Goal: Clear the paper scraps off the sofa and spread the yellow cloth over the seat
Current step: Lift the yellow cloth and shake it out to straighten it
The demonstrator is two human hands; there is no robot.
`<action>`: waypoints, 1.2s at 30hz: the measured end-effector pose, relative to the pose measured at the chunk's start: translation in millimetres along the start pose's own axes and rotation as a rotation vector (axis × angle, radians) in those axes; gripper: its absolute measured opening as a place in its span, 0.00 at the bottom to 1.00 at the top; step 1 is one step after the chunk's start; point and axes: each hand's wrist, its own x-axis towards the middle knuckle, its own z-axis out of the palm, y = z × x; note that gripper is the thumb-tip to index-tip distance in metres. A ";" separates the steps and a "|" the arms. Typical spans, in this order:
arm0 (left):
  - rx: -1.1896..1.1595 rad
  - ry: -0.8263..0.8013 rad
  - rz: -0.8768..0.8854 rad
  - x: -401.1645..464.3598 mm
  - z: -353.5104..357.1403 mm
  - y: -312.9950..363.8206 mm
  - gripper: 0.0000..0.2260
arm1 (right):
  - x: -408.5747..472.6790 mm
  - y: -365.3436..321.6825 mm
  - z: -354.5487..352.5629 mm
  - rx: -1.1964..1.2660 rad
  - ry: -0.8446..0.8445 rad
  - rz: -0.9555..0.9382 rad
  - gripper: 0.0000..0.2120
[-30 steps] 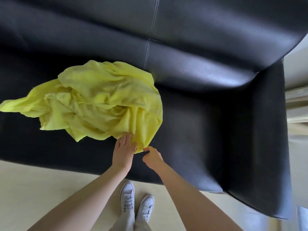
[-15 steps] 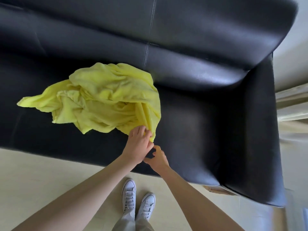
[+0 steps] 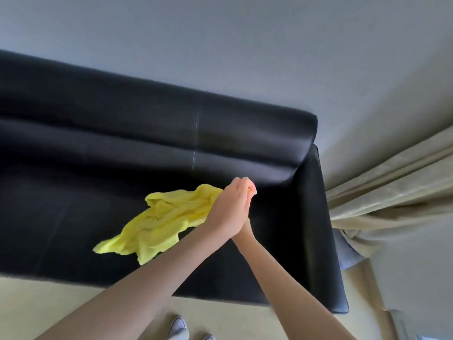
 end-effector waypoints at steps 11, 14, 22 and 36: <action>-0.647 0.125 -0.120 69.7 -147.2 87.7 0.07 | -16.4 -125.8 -71.0 -0.066 0.352 -0.128 0.11; -0.716 0.123 -0.088 80.1 -177.3 98.3 0.07 | -16.4 -147.9 -67.3 -0.101 0.296 -0.107 0.11; -0.820 0.215 -0.018 111.2 -257.8 115.8 0.06 | -26.0 -181.4 -86.7 -0.077 0.300 -0.014 0.11; -0.312 0.287 0.247 141.7 -353.5 101.2 0.09 | -89.2 -422.1 -249.5 0.207 0.193 -0.442 0.14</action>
